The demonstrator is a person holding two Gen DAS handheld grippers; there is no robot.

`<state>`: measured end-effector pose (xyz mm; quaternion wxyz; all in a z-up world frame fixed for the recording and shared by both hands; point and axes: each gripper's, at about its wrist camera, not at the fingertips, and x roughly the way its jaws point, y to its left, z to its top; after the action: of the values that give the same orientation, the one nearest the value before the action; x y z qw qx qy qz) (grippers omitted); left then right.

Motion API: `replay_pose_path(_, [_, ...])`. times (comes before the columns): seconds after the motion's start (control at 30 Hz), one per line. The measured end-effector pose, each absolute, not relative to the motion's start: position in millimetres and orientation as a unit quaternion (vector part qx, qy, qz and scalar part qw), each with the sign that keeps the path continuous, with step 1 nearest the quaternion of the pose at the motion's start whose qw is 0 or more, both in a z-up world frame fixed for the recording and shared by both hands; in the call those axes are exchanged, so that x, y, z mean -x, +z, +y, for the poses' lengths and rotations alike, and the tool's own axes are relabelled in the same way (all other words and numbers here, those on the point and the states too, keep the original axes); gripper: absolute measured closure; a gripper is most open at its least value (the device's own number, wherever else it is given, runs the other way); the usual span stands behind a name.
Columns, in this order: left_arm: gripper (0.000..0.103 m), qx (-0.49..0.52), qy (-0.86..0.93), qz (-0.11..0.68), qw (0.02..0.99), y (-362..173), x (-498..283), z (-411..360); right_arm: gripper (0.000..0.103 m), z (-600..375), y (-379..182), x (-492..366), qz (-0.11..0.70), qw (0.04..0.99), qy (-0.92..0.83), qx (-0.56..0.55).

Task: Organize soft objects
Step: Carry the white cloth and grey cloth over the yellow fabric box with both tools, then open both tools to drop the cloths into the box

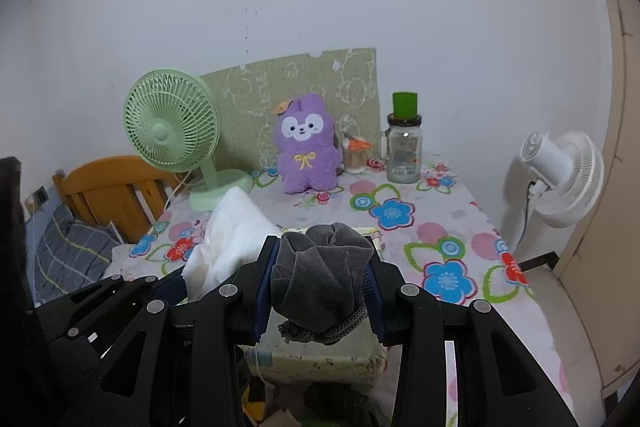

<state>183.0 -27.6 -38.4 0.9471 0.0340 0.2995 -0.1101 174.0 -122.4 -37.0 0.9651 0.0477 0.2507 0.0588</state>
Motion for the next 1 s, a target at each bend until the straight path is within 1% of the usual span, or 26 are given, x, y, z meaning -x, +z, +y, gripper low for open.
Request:
replay_pose_path(0.17, [0.077,-0.032,-0.106,0.322,0.94,-53,-204,-26,0.061,-121,-48,-198,0.266,0.961,0.06,-0.049])
replay_pose_path(0.27, [0.074,-0.034,-0.101,0.335,0.936,-61,-213,-25,0.061,-121,-53,-209,0.271,0.959,0.065,-0.051])
replay_pose_path(0.37, [0.069,-0.03,-0.104,0.35,0.931,-70,-219,-26,0.061,-122,-59,-219,0.277,0.957,0.067,-0.05])
replay_pose_path(0.47, [0.052,-0.029,-0.104,0.36,0.927,-77,-224,-26,0.061,-121,-66,-230,0.287,0.954,0.068,-0.05])
replay_pose_path(0.5, [0.04,-0.03,-0.099,0.363,0.926,-80,-226,-26,0.061,-121,-68,-233,0.29,0.953,0.068,-0.05])
replay_pose_path(0.53, [0.033,-0.03,-0.097,0.364,0.926,-82,-228,-26,0.061,-121,-70,-235,0.292,0.953,0.069,-0.05])
replay_pose_path(0.57, [0.032,-0.03,-0.094,0.365,0.926,-83,-229,-25,0.061,-121,-71,-238,0.294,0.952,0.069,-0.05])
replay_pose_path(0.63, [0.025,-0.028,-0.09,0.367,0.925,-85,-232,-23,0.061,-119,-75,-242,0.298,0.951,0.071,-0.049])
replay_pose_path(0.7, [0.021,-0.025,-0.09,0.37,0.924,-87,-235,-22,0.061,-118,-77,-246,0.298,0.951,0.071,-0.048])
replay_pose_path(0.8, [0.02,-0.021,-0.087,0.379,0.921,-91,-241,-20,0.06,-116,-80,-254,0.303,0.949,0.07,-0.043])
replay_pose_path(0.83, [0.019,-0.02,-0.087,0.38,0.921,-92,-242,-19,0.058,-115,-81,-256,0.306,0.949,0.069,-0.041])
replay_pose_path(0.9, [0.017,-0.014,-0.087,0.383,0.92,-93,-243,-18,0.048,-113,-84,-259,0.312,0.947,0.069,-0.036])
replay_pose_path(0.93, [0.015,-0.008,-0.086,0.383,0.92,-93,-244,-16,0.031,-112,-85,-261,0.315,0.946,0.069,-0.031])
replay_pose_path(0.97, [0.013,-0.003,-0.085,0.383,0.92,-92,-245,-14,0.02,-109,-85,-261,0.312,0.948,0.065,-0.023])
replay_pose_path(1.0, [0.009,-0.001,-0.084,0.383,0.92,-92,-245,-14,0.019,-108,-85,-260,0.306,0.95,0.061,-0.016])
